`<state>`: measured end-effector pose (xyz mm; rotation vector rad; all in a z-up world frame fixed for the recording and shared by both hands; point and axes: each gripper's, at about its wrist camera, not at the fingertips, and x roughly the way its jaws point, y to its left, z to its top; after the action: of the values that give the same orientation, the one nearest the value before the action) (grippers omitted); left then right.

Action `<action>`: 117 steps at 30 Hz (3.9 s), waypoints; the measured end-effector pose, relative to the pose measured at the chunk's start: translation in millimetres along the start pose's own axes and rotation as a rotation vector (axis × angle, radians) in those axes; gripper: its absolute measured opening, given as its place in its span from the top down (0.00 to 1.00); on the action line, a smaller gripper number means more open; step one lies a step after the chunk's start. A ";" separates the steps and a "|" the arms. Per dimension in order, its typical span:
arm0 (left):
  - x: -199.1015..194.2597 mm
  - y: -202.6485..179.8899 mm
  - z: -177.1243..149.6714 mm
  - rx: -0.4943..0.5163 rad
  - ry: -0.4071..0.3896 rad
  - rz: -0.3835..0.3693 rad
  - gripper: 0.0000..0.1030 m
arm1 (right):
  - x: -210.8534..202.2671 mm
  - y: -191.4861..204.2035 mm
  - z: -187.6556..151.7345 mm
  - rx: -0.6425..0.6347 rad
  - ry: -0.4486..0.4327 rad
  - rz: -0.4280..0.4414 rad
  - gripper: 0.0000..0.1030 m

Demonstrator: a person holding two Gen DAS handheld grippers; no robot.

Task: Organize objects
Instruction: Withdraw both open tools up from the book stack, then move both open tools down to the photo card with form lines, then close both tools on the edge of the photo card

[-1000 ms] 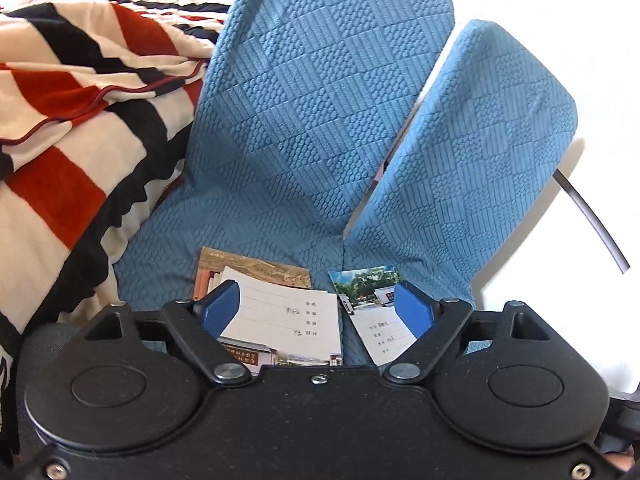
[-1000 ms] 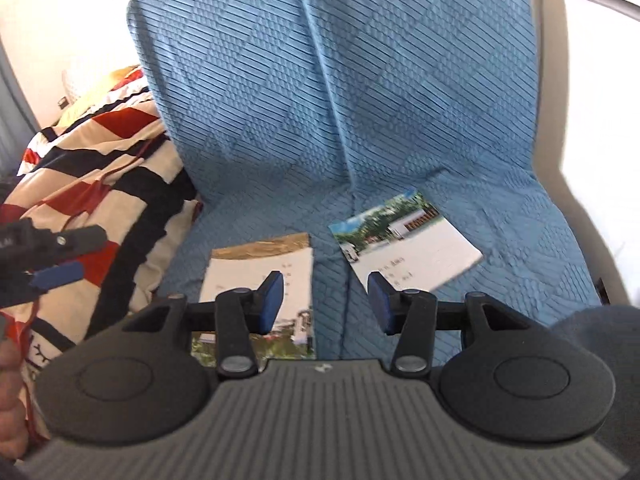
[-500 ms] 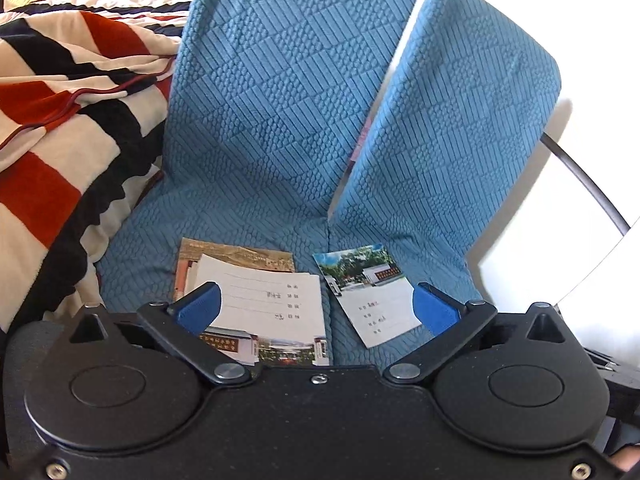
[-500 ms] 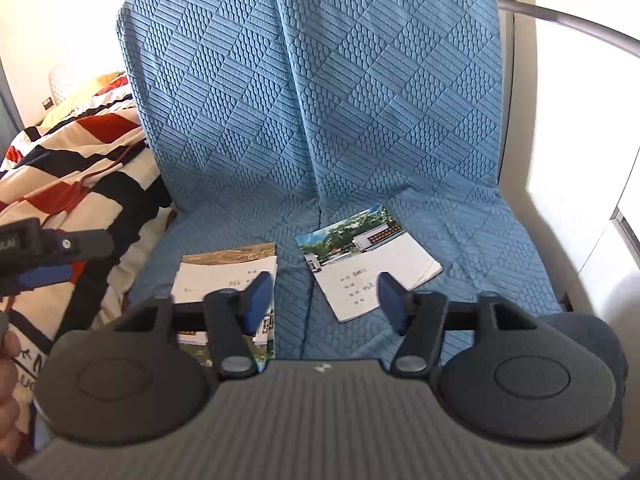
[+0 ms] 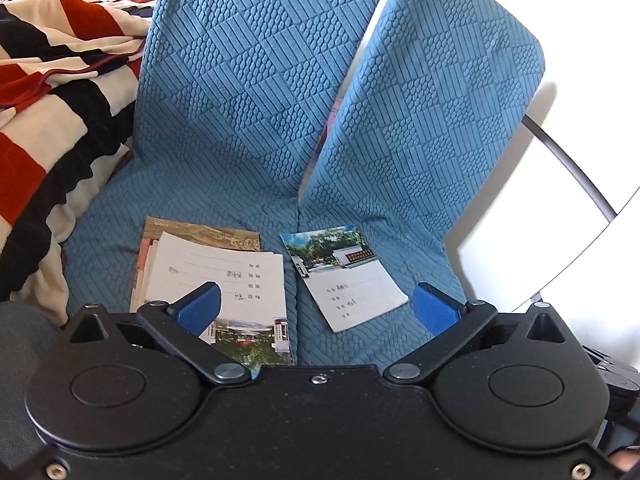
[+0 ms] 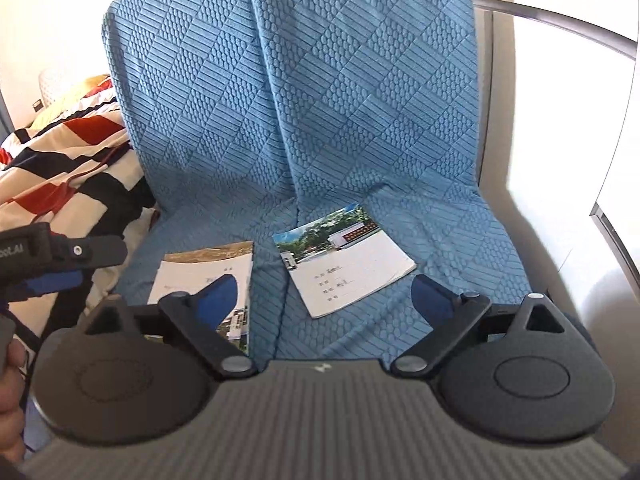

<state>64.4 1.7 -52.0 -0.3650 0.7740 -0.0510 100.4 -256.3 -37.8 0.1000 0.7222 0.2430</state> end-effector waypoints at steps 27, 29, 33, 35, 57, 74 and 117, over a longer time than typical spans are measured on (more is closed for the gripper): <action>50.8 -41.9 -22.8 0.019 0.034 -0.023 0.01 | 20.1 -45.5 -21.8 0.046 -0.005 -0.006 0.07; 60.6 -39.9 -25.7 0.007 0.031 -0.010 0.01 | 26.4 -50.3 -24.8 0.060 0.000 -0.020 0.07; 75.9 -34.0 -30.4 -0.026 0.025 -0.014 0.01 | 37.5 -62.4 -30.1 0.095 0.006 -0.031 0.07; 84.4 -31.8 -31.4 -0.038 0.032 -0.014 0.01 | 42.3 -67.5 -31.6 0.110 -0.003 -0.053 0.07; 176.3 -46.6 -21.6 -0.060 0.124 -0.060 0.14 | 143.8 -120.2 -7.1 0.361 0.009 -0.008 0.21; 256.5 -21.7 -37.9 -0.251 0.319 -0.006 0.55 | 245.3 -148.3 -10.1 0.575 0.247 0.114 0.67; 309.7 -0.5 -58.1 -0.664 0.374 -0.193 0.91 | 264.2 -191.6 -55.7 1.032 0.298 0.317 0.75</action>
<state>246.4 -71.4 -298.6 -1.0831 1.1165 -0.0428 290.0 -374.1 -282.3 1.1867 1.0726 0.1659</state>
